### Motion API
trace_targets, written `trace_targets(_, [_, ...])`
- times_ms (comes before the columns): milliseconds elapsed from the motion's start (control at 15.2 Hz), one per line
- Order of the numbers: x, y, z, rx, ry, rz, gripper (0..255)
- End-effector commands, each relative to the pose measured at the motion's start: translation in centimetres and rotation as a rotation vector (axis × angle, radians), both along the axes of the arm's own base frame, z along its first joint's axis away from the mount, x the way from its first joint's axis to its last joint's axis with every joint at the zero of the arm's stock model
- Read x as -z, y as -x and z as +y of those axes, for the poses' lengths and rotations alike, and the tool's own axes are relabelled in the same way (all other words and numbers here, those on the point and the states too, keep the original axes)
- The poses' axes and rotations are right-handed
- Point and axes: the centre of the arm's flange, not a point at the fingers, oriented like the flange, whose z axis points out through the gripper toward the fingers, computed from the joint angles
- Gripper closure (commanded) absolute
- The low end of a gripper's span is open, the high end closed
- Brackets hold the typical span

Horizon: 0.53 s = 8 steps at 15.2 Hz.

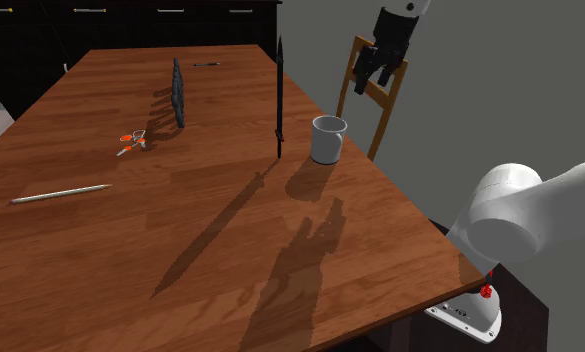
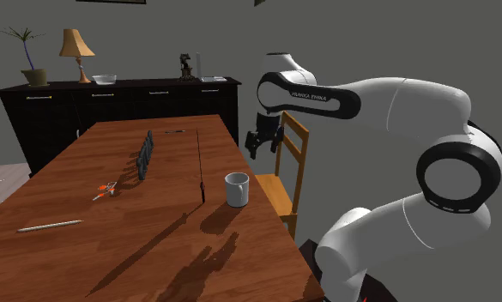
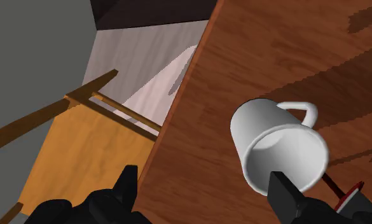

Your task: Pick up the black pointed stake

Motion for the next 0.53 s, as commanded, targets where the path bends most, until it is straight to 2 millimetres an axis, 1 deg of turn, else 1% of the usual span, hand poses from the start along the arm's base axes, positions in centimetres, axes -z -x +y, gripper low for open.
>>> trace_targets(0, [0.0, 0.0, 0.0, 0.0, 0.0, 0.0, 0])
trace_targets(264, [3.2, -2.1, 0.6, -0.197, -0.081, -0.119, 0])
trace_targets(462, [5.4, -3.7, 1.5, -0.345, -0.142, -0.207, 0])
